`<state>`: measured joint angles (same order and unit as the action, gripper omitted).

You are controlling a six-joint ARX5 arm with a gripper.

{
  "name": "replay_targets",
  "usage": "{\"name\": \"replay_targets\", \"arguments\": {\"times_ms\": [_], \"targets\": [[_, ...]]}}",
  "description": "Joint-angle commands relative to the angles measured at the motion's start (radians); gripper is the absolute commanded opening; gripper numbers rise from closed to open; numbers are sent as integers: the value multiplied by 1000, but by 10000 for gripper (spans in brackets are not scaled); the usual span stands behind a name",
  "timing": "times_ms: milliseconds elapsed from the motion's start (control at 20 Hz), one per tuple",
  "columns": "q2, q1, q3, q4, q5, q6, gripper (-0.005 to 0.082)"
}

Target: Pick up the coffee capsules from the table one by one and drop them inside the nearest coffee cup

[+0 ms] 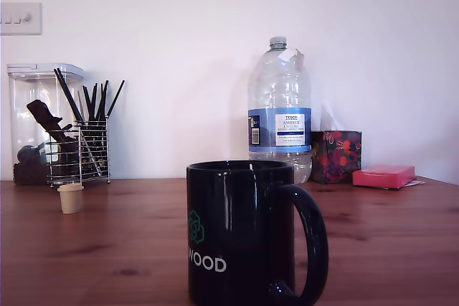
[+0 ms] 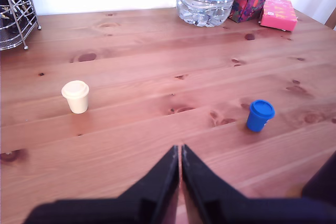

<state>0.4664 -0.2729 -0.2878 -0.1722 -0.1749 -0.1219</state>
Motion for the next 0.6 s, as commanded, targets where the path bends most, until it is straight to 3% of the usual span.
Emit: {"name": "replay_targets", "arguments": {"times_ms": [0, 450, 550], "targets": [[-2, 1, 28, 15, -1, -9, -19], [-2, 1, 28, 9, 0, -9, -19], [-2, 1, 28, 25, 42, -9, -19]]}}
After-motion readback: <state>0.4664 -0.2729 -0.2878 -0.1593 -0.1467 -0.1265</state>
